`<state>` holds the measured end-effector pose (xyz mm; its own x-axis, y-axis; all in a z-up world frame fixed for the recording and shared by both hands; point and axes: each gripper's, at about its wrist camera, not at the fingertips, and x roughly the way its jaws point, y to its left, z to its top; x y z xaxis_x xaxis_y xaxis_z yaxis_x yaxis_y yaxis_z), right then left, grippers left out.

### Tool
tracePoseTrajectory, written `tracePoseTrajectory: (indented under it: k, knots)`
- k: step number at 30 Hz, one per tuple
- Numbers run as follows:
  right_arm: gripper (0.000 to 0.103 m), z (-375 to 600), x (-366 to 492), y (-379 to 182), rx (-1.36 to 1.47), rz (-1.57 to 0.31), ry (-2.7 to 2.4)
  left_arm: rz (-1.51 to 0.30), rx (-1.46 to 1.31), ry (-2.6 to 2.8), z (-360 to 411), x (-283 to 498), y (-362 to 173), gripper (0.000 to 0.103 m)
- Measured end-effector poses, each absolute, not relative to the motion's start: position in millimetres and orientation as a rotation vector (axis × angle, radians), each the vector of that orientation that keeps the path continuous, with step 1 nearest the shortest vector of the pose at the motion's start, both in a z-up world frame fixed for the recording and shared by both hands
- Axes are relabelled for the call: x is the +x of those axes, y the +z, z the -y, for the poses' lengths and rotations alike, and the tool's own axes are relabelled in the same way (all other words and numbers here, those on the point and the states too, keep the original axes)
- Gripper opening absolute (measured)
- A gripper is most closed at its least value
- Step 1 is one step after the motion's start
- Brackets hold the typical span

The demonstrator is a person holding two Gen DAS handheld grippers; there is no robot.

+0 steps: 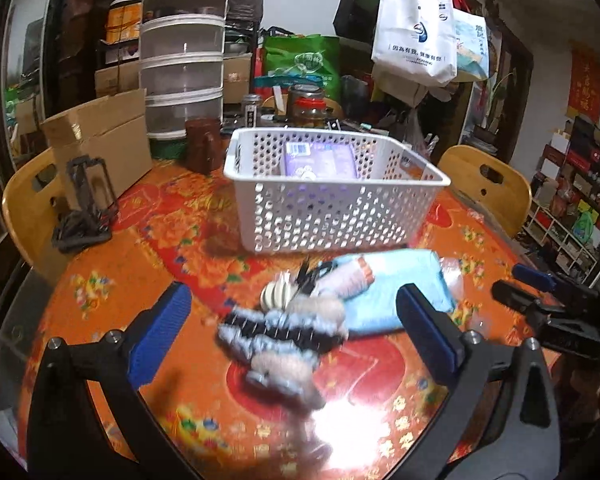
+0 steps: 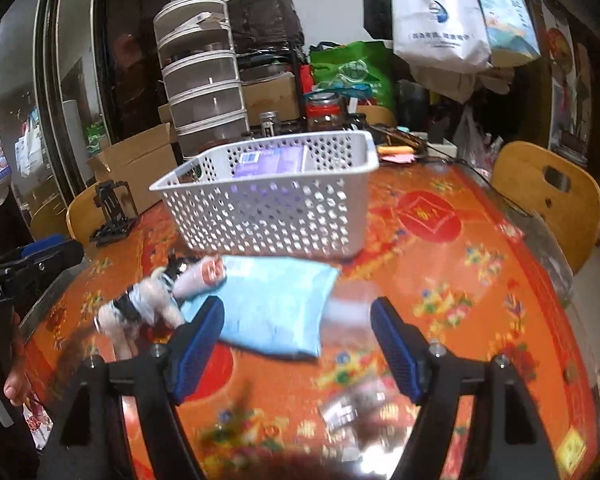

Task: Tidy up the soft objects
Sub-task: 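Withdraw both grippers and move them toward the white plush sheep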

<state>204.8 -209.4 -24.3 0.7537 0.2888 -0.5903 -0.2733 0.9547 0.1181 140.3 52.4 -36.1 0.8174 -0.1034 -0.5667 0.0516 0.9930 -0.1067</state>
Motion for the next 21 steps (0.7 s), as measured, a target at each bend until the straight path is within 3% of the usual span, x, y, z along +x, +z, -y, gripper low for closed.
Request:
tracePoseTrajectory:
  k: [21]
  knots:
    - [0.075,219.5,161.8,-52.6,0.061,-0.706,0.304,-0.644,-0.092,-0.085,-41.8,74.8,-26.5,0.102]
